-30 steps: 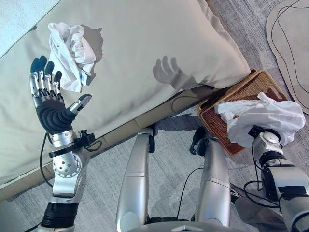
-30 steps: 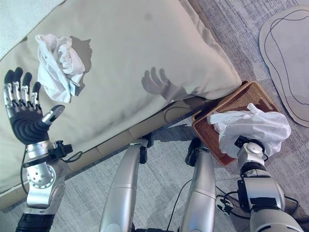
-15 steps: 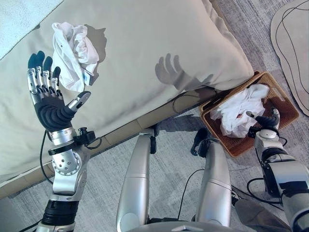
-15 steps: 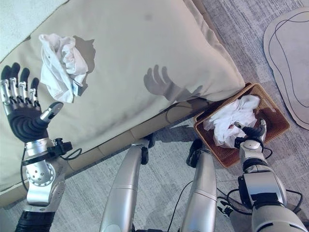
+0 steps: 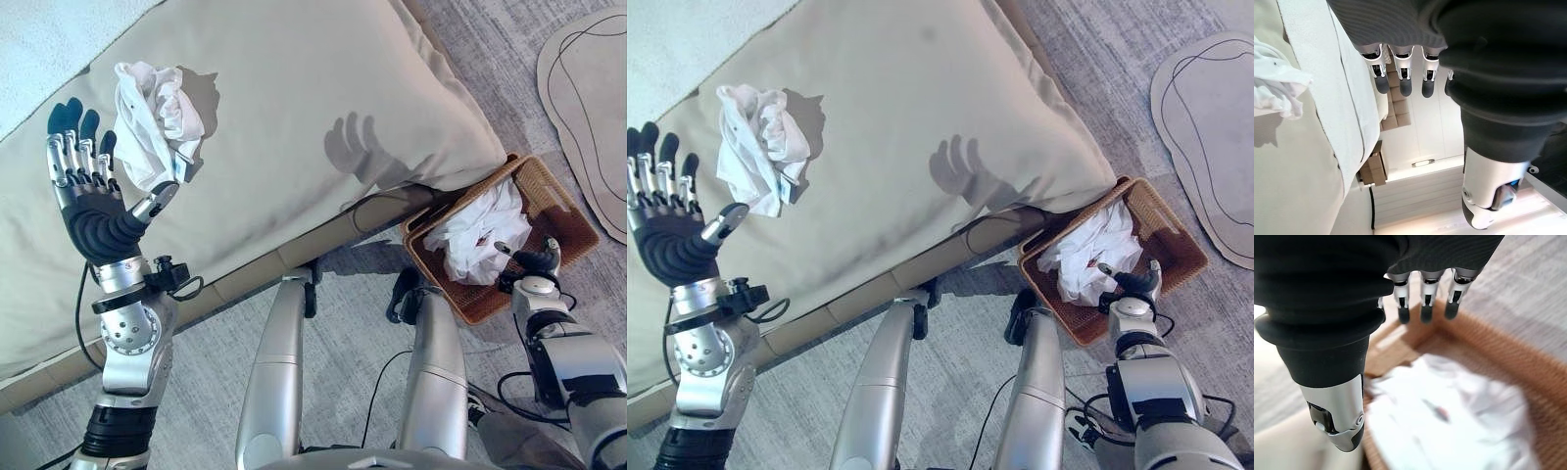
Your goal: Pick up clothes into the bucket
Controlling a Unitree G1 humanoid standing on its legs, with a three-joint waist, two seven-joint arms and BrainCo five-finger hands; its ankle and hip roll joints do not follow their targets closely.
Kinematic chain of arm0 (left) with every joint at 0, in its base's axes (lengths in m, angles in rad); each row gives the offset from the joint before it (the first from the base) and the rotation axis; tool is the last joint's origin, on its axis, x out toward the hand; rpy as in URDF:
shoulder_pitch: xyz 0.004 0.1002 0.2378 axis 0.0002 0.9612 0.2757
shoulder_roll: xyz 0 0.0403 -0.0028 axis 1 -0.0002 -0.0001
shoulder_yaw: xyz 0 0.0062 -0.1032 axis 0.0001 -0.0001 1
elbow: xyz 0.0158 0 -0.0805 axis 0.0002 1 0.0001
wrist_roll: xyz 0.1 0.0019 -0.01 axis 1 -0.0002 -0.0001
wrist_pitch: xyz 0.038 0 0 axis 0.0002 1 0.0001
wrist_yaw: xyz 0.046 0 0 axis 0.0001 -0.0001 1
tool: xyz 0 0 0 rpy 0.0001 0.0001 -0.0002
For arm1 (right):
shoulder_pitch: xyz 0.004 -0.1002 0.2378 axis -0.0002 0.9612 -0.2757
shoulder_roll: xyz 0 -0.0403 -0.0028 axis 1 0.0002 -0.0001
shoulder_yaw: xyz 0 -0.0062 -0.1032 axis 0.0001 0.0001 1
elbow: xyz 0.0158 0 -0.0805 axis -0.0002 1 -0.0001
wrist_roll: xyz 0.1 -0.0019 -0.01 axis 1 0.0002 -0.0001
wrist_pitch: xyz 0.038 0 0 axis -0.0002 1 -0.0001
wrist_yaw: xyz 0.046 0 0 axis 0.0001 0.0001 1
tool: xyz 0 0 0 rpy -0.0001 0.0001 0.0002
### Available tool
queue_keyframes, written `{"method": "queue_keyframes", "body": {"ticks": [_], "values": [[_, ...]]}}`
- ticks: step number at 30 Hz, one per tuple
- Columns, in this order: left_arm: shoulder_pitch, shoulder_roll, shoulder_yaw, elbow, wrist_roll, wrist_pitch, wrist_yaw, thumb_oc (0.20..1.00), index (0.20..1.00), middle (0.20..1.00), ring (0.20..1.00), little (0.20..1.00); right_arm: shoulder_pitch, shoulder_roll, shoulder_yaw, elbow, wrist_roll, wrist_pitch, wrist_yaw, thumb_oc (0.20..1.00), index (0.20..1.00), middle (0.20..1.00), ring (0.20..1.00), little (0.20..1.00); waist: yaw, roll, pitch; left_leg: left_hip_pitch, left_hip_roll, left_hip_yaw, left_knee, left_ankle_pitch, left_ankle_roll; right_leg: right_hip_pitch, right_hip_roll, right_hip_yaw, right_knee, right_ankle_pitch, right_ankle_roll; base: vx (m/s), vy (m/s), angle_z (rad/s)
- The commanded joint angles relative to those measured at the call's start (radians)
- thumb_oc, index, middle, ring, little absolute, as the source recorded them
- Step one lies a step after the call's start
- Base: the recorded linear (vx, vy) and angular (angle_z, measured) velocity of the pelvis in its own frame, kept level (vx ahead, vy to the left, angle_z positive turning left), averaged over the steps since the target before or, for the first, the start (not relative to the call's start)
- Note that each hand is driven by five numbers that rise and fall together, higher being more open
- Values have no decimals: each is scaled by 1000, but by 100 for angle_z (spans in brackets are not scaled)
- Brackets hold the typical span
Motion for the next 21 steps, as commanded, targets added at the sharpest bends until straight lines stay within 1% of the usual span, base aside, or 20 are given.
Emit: {"method": "queue_keyframes", "body": {"ticks": [1,2,3,4,7,8,9,10,11,12,13,16,18,19,21], "values": [[10,-11,96,93,169,0,109,1000,1000,1000,1000,1000,138,42,-13,-246,-4,-135,-35,1000,1000,1000,1000,1000,-63,-1,-30,41,6,14,102,-166,47,42,13,66,-233,218,88,12,10,-12],[0,-10,99,146,189,13,135,1000,1000,1000,1000,1000,176,64,-12,-332,-17,-147,-26,1000,1000,1000,1000,1000,-70,-9,-27,48,10,14,105,-169,47,51,15,63,-238,219,88,16,7,-10],[-13,-7,106,176,209,33,152,1000,1000,1000,1000,1000,230,73,-11,-442,-48,-144,-15,1000,1000,1000,1000,1000,-77,-17,-25,55,14,12,109,-172,48,61,20,59,-241,218,88,22,1,-5],[-21,9,122,232,259,75,176,1000,1000,1000,1000,1000,265,72,-9,-523,-72,-157,6,1000,1000,1000,1000,1000,-86,-24,-22,57,18,10,116,-176,48,67,23,57,-245,218,89,24,2,-4],[-81,59,132,357,334,141,215,1000,1000,1000,1000,1000,357,79,-8,-667,-97,-161,59,1000,1000,1000,1000,1000,-103,-41,-18,62,25,1,124,-179,48,80,26,48,-251,217,92,8,4,-7],[-85,61,128,363,336,139,218,1000,1000,1000,1000,1000,361,80,-10,-671,-98,-159,60,1000,1000,1000,1000,1000,-102,-42,-18,62,24,1,124,-179,48,81,25,48,-251,217,92,4,11,-9],[-152,105,117,494,363,176,229,1000,1000,1000,1000,1000,399,80,8,-744,-89,-168,103,1000,1000,1000,1000,1000,-118,-55,-20,57,27,-2,125,-175,45,79,27,47,-254,218,94,4,11,-10],[-156,106,114,499,363,174,230,1000,1000,1000,1000,1000,401,81,5,-747,-89,-166,104,1000,1000,1000,1000,1000,-116,-55,-19,57,26,-3,125,-175,45,78,27,47,-254,218,94,1,24,-10],[-198,173,113,563,403,208,224,1000,1000,1000,1000,1000,426,84,20,-775,-84,-172,131,1000,1000,1000,1000,1000,-124,-62,-20,46,26,-8,127,-173,44,73,28,46,-253,217,94,-10,27,-8],[-239,213,115,613,417,239,222,1000,1000,1000,1000,1000,447,81,36,-810,-90,-170,156,1000,1000,1000,1000,1000,-130,-72,-21,34,27,-11,132,-171,42,67,29,45,-253,216,94,-9,27,-4],[-240,214,114,614,417,240,222,1000,1000,1000,1000,1000,448,82,35,-812,-90,-169,156,1000,1000,1000,1000,1000,-129,-72,-22,33,27,-11,132,-171,42,66,29,45,-253,216,94,0,0,0],[-292,285,120,656,467,284,224,1000,1000,1000,1000,1000,463,73,51,-840,-106,-165,178,1000,1000,1000,1000,1000,-135,-86,-23,13,34,-15,141,-171,40,54,35,44,-258,221,96,-2,2,1],[-348,340,107,739,456,296,233,1000,1000,1000,1000,1000,463,68,63,-853,-89,-168,189,1000,1000,1000,1000,1000,-143,-95,-22,-4,38,-20,152,-172,39,45,39,41,-260,227,98,-30,8,-3],[-411,387,82,809,440,310,241,1000,1000,1000,1000,1000,469,62,76,-883,-79,-171,200,1000,1000,1000,1000,1000,-149,-105,-17,-22,45,-24,161,-173,38,30,42,39,-259,230,101,0,0,0],[-416,388,78,811,439,310,241,1000,1000,1000,1000,1000,469,64,74,-884,-79,-171,200,1000,1000,1000,1000,1000,-147,-106,-18,-24,45,-25,163,-174,38,28,42,39,-258,230,101,-16,-4,2]]}}
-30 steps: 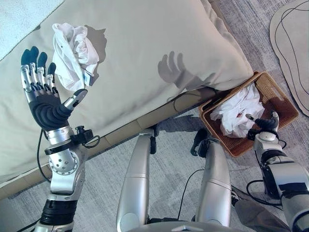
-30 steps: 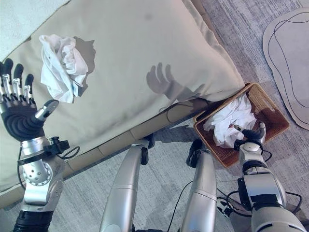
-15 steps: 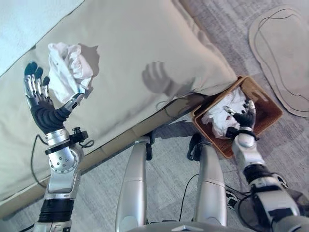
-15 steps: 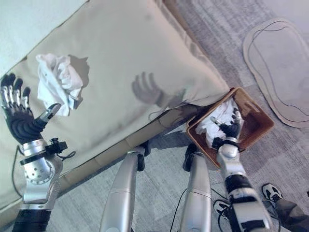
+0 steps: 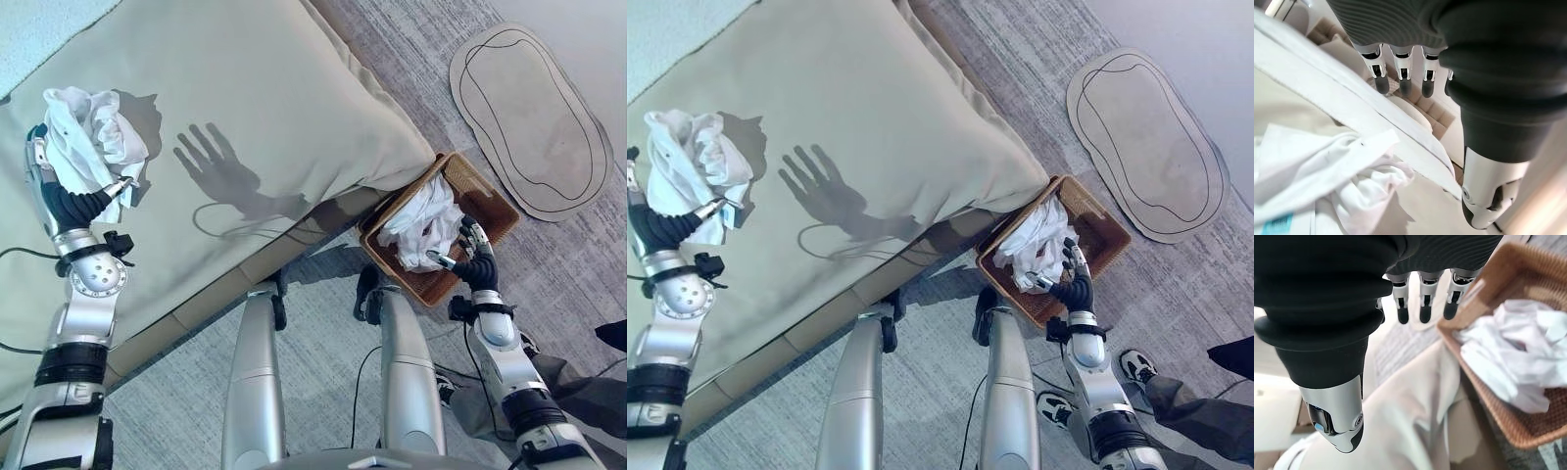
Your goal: Pick up clothes into the bucket
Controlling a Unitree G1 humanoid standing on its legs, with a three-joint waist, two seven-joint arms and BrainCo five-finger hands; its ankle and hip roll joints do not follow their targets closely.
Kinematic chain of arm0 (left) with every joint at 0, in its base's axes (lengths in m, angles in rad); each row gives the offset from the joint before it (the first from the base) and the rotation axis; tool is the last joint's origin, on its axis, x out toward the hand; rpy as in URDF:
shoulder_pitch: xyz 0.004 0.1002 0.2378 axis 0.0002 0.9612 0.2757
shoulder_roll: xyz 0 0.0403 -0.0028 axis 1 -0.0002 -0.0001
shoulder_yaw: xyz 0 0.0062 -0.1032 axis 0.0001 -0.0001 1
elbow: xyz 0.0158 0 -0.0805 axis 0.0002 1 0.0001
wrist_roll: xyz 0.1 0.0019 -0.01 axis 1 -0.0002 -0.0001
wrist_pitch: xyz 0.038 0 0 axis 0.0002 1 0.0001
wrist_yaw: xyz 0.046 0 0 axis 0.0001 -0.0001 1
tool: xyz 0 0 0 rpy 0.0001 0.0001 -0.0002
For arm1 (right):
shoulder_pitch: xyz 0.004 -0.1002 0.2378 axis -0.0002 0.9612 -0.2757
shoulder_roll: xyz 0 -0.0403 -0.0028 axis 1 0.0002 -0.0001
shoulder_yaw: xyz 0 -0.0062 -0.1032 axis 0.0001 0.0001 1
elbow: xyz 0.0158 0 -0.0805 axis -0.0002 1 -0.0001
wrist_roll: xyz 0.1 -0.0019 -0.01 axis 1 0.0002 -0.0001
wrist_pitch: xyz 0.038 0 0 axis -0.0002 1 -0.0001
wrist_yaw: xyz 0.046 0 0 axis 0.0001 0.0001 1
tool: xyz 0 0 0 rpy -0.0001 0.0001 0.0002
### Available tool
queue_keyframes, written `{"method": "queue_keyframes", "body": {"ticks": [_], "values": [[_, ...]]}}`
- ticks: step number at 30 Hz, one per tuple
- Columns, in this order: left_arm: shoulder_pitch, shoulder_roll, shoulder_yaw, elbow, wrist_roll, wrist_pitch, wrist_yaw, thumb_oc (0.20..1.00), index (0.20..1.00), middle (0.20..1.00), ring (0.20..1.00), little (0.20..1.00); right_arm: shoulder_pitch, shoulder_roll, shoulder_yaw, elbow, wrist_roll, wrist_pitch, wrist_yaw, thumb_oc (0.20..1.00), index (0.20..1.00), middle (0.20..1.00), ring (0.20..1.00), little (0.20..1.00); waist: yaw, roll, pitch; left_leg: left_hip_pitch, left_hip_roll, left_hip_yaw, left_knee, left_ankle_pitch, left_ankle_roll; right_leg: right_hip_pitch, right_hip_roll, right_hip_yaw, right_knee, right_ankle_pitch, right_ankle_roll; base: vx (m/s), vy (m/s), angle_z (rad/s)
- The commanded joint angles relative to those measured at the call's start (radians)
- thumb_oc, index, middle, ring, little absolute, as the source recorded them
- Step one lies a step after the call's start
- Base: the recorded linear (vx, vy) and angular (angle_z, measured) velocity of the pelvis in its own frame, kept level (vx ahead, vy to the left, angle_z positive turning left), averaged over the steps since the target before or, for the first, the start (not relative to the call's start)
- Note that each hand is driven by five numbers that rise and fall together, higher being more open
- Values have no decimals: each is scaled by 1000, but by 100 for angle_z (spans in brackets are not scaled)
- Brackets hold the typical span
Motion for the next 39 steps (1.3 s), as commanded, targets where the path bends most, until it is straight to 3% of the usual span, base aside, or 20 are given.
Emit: {"method": "queue_keyframes", "body": {"ticks": [1,9,14,20,26,27,29,39], "values": [[-110,117,2,64,9,35,53,1000,1000,1000,1000,1000,-12,-26,28,-102,30,-59,17,1000,1000,1000,1000,1000,-21,-37,6,-33,8,-13,165,-165,40,-16,-12,56,-180,206,91,-33,-7,1],[-190,208,-30,150,50,113,109,1000,1000,1000,1000,1000,-7,-21,61,-120,61,-67,16,1000,1000,1000,1000,1000,-24,-71,14,-98,14,-31,198,-167,42,-59,-4,46,-182,226,100,-7,-1,-1],[-193,264,-47,122,33,84,70,1000,1000,1000,1000,1000,1,-25,63,-144,88,-79,27,1000,1000,1000,1000,1000,-22,-82,27,-133,6,-41,216,-172,46,-76,-8,35,-182,233,106,-1,1,-1],[-261,296,-183,156,-46,-44,-50,1000,1000,1000,1000,1000,-8,-33,79,-158,126,-107,48,1000,1000,1000,1000,1000,-26,-83,50,-174,-9,-43,219,-164,53,-105,-20,31,-183,246,115,-14,34,2],[-313,298,-276,177,-49,-70,-113,1000,1000,1000,1000,1000,-12,-29,75,-151,121,-112,45,1000,1000,1000,1000,1000,-33,-75,60,-195,-21,-37,229,-161,56,-129,-31,34,-174,252,121,-9,57,6],[-309,310,-295,166,-31,-81,-136,558,558,558,558,558,-9,-30,72,-149,122,-114,50,1000,1000,1000,1000,1000,-35,-72,60,-197,-22,-35,231,-162,58,-133,-33,38,-170,253,122,2,53,10],[-292,319,-316,161,0,-91,-159,200,200,200,200,200,-6,-34,69,-140,117,-116,57,1000,1000,1000,1000,1000,-35,-65,60,-200,-23,-30,234,-162,60,-139,-36,42,-167,254,123,1,72,3],[-199,285,-281,173,62,-76,-186,200,200,200,200,200,6,-26,47,-85,89,-112,58,1000,1000,1000,1000,1000,-32,-40,40,-162,-22,-19,197,-145,55,-122,-48,46,-177,261,120,5,25,-3]]}}
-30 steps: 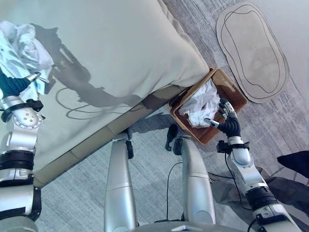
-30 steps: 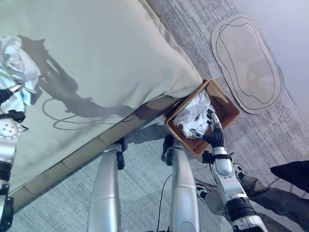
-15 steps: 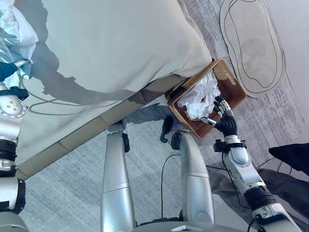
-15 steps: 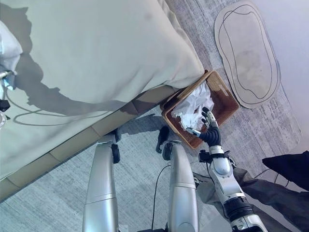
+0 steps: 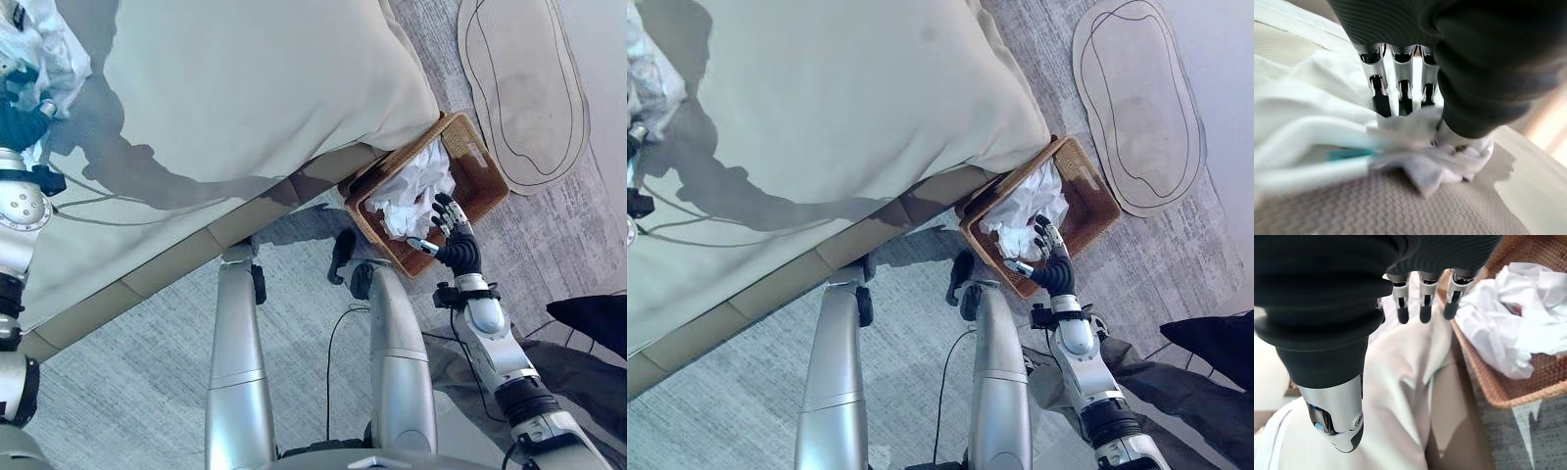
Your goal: Pick up clothes into the bucket
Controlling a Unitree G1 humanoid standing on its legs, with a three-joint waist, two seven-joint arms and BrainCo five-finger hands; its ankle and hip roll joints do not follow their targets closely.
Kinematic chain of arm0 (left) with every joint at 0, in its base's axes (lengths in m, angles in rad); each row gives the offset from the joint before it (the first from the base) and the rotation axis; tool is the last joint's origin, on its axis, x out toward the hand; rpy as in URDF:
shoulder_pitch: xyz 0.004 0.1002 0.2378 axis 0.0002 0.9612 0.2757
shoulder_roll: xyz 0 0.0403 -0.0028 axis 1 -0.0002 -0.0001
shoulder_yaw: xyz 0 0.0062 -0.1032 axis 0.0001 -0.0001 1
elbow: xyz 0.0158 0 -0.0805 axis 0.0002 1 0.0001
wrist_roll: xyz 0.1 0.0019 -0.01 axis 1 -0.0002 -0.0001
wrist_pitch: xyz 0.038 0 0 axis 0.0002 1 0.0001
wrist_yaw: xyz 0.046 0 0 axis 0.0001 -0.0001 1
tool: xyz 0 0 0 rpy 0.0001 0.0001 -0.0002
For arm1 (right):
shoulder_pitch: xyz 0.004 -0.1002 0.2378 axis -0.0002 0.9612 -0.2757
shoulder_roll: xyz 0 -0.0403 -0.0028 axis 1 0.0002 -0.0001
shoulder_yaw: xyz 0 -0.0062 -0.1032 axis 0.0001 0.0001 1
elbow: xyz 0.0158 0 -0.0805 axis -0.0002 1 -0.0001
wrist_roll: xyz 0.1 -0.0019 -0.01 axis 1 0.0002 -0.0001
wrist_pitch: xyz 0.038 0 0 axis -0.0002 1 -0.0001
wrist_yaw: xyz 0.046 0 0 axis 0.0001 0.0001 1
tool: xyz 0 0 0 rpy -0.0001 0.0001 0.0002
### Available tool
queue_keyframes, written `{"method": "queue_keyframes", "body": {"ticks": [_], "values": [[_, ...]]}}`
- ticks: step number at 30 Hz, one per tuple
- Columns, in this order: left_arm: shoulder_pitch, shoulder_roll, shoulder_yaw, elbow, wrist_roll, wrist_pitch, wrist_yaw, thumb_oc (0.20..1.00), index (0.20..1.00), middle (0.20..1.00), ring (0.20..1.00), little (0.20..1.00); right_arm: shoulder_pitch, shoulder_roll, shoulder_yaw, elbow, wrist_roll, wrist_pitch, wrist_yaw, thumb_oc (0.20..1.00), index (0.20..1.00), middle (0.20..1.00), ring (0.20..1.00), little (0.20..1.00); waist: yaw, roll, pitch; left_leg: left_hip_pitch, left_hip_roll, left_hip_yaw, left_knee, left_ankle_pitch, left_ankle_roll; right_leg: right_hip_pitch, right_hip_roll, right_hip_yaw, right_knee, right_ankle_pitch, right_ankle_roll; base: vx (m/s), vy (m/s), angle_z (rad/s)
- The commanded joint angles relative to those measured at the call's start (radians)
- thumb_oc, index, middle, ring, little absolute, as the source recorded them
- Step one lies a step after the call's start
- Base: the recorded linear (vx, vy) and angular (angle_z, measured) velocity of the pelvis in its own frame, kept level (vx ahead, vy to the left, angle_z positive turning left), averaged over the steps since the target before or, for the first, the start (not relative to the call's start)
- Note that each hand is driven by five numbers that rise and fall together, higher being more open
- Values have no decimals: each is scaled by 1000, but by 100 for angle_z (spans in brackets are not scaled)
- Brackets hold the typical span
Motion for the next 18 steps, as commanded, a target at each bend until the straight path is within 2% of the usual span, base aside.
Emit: {"method": "queue_keyframes", "body": {"ticks": [1,7,13,15,16,18], "values": [[52,-53,21,2,58,-7,-19,200,200,200,200,200,40,-13,-29,-30,1,-51,-8,1000,1000,1000,1000,1000,-20,50,-41,32,2,39,100,-139,53,28,-39,72,-234,244,122,-1,-37,3],[98,-96,56,9,60,0,-31,200,200,200,200,200,39,-12,-49,-13,-6,-41,-10,1000,1000,1000,1000,1000,-14,51,-55,145,4,39,-7,-104,43,133,-37,53,-317,261,121,7,-52,8],[191,-174,97,-31,56,-23,-34,200,200,200,200,200,40,-6,-58,15,-17,-28,-10,1000,1000,1000,1000,1000,-1,52,-74,338,4,42,-156,-63,31,314,-36,25,-439,286,125,41,-44,-1],[239,-208,108,-82,58,-42,-33,200,200,200,200,200,43,-6,-62,25,-21,-24,-9,1000,1000,1000,1000,1000,9,54,-84,411,3,41,-214,-47,27,385,-36,15,-483,295,128,47,-37,8],[265,-228,106,-100,72,-49,-26,200,200,200,200,200,42,-4,-63,32,-23,-23,-10,1000,1000,1000,1000,1000,10,53,-84,442,0,45,-256,-8,30,418,-40,4,-522,325,120,22,-30,10],[337,-267,121,-223,94,-66,-37,200,200,200,200,200,52,-9,-63,23,-45,-20,-4,1000,1000,1000,1000,1000,19,55,-86,533,-1,46,-327,10,25,502,-41,-8,-576,336,124,55,-35,7]]}}
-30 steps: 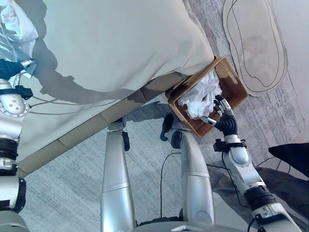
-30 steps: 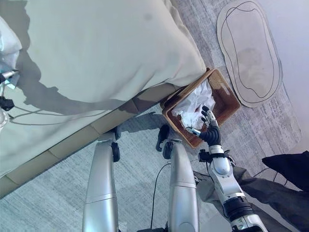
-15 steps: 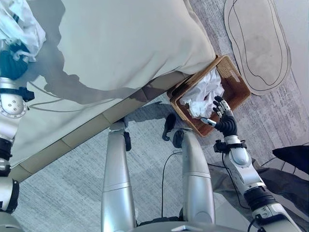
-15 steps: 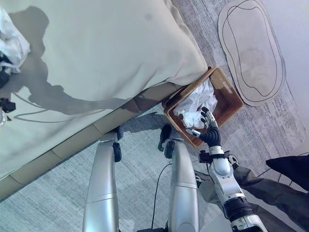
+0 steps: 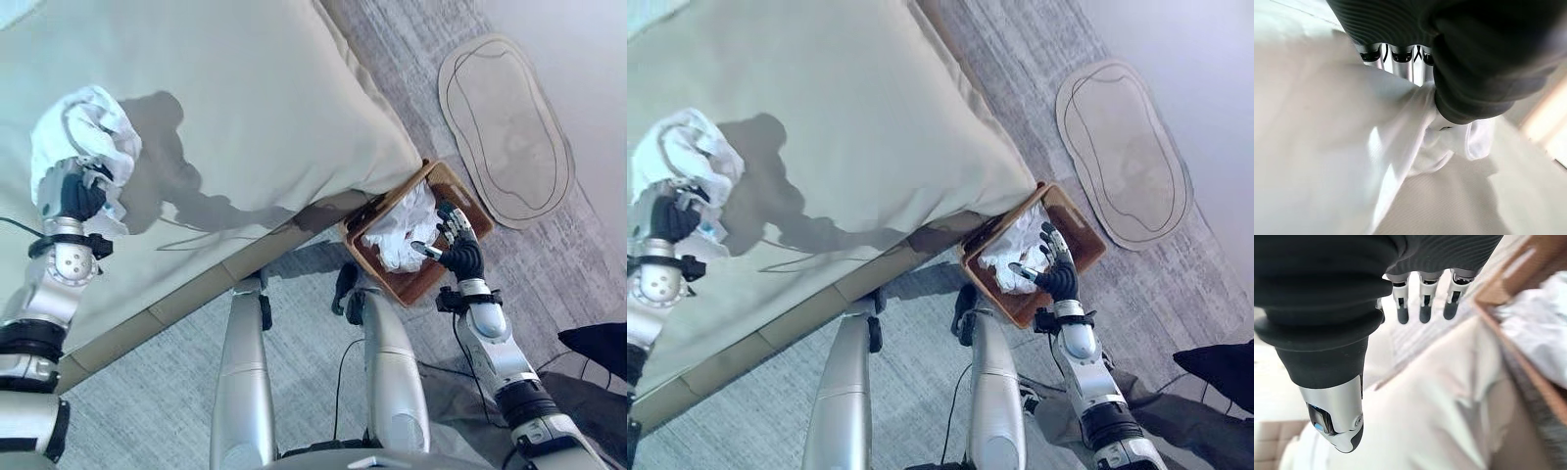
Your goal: Pick up clothes into the bucket
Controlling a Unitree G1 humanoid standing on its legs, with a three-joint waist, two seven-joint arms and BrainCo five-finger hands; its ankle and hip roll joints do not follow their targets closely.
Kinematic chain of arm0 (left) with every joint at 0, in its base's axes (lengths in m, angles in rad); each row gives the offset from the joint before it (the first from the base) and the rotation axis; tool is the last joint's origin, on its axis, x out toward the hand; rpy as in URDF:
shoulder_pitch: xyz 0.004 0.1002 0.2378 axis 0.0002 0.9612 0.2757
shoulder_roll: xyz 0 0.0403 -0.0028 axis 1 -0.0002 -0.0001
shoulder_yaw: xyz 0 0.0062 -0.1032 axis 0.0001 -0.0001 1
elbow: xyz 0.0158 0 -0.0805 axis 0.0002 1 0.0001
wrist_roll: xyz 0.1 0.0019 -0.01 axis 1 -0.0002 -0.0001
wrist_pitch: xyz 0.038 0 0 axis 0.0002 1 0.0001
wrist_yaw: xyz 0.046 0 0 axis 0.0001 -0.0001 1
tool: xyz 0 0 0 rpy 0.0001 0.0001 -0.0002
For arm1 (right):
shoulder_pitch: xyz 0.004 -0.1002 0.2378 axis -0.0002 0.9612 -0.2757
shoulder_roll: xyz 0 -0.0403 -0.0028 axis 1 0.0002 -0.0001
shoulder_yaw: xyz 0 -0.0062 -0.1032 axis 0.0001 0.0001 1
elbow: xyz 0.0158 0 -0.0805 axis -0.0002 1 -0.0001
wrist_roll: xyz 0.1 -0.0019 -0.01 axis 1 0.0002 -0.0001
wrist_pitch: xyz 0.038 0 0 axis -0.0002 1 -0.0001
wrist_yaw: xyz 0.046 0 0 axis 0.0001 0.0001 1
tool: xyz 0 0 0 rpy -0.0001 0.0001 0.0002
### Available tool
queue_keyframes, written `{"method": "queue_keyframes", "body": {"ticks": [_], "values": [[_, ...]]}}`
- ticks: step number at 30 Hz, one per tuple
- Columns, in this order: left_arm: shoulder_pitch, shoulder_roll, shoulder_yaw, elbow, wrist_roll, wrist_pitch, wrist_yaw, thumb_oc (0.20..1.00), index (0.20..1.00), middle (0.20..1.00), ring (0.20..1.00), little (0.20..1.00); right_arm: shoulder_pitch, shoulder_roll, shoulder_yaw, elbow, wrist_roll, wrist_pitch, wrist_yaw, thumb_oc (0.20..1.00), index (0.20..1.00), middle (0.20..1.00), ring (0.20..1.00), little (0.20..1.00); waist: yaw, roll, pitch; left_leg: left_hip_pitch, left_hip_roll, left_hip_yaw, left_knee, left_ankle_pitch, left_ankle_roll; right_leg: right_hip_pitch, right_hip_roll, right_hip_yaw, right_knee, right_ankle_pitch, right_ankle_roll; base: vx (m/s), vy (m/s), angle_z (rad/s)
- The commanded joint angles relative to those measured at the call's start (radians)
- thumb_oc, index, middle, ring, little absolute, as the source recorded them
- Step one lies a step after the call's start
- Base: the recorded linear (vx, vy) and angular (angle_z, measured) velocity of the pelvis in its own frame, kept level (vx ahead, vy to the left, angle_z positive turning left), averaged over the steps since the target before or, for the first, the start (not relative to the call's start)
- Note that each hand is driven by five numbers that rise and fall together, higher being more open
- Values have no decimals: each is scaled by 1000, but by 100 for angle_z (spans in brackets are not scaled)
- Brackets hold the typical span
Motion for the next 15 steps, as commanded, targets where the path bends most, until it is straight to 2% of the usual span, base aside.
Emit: {"method": "queue_keyframes", "body": {"ticks": [1,3,8,15], "values": [[90,-86,32,-165,60,-76,11,200,200,200,200,200,44,-34,-39,-15,-54,-20,-4,1000,1000,1000,1000,1000,2,52,-85,104,6,6,-59,-40,20,93,-38,30,-336,307,97,93,-44,3],[145,-139,27,-262,72,-102,-6,200,200,200,200,200,47,-54,-27,-20,-145,-7,-15,1000,1000,1000,1000,1000,12,56,-93,190,9,4,-123,-26,15,177,-33,19,-388,313,98,106,-50,2],[223,-233,-9,-486,-12,-173,-100,200,200,200,200,200,19,-110,47,-35,-358,9,-21,1000,1000,1000,1000,1000,32,70,-132,345,14,6,-218,-14,13,331,-23,0,-473,321,104,110,-42,1],[274,-240,-77,-749,-166,-218,-280,200,200,200,200,200,-47,-203,238,-155,-577,-2,63,1000,1000,1000,1000,1000,44,75,-204,501,22,20,-303,-8,7,482,-5,-7,-572,339,112,105,-42,-2]]}}
